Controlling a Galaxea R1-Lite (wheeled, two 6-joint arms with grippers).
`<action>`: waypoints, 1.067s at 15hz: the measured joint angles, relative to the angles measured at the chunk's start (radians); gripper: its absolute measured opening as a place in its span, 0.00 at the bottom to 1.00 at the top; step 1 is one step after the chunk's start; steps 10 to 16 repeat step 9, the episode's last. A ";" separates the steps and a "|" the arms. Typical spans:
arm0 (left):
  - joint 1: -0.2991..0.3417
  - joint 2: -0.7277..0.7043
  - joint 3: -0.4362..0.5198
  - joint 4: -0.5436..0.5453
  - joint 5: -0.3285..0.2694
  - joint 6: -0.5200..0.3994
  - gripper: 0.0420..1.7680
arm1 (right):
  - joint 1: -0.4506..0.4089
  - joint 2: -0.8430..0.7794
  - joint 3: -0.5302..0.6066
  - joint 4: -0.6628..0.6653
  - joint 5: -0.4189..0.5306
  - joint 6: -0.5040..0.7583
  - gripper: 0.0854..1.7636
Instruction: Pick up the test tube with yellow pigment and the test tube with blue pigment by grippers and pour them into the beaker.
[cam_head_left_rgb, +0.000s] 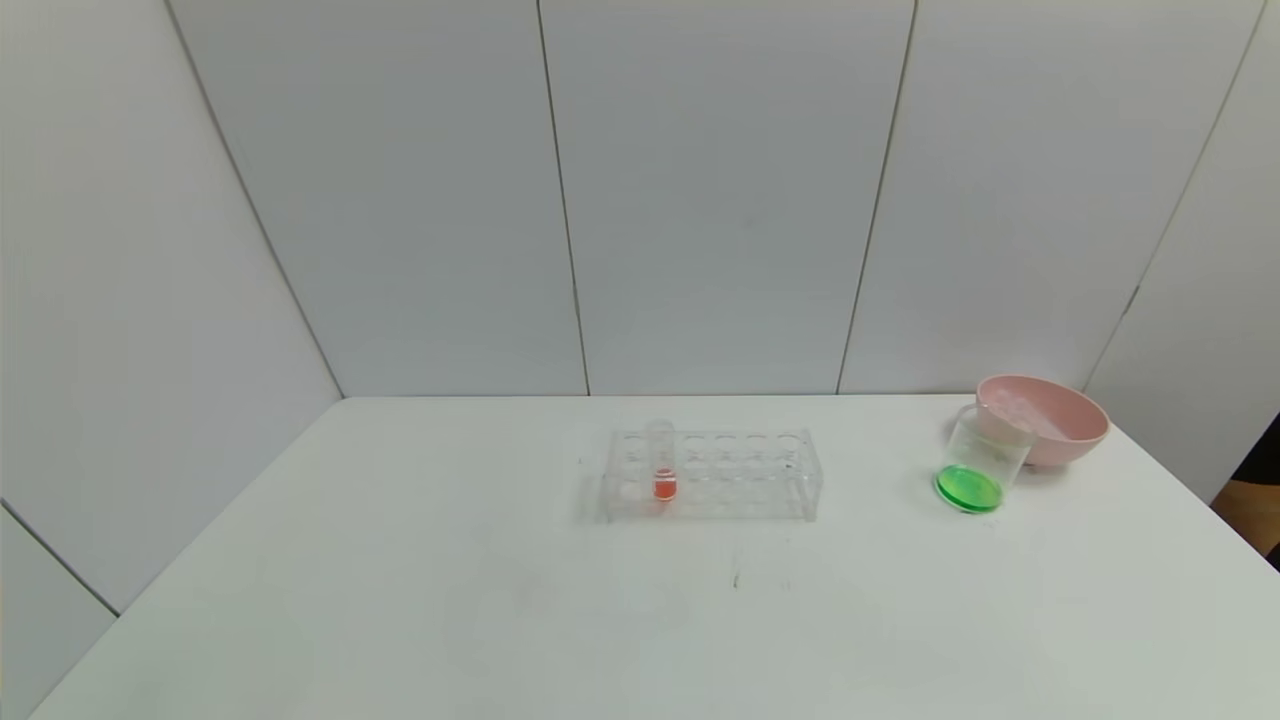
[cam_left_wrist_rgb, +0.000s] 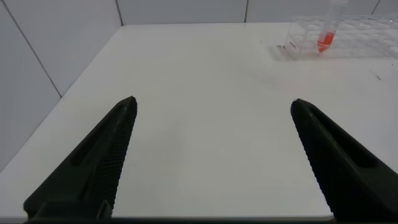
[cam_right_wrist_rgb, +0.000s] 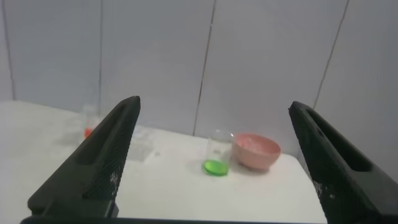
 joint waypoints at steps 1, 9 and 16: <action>0.000 0.000 0.000 0.000 0.000 0.000 1.00 | -0.001 -0.007 0.037 0.069 -0.013 -0.013 0.97; 0.000 0.000 0.000 0.000 0.000 0.000 1.00 | 0.000 -0.016 0.047 0.428 -0.131 0.019 0.97; 0.000 0.000 0.000 0.000 0.000 0.000 1.00 | 0.000 -0.016 0.047 0.428 -0.131 0.019 0.97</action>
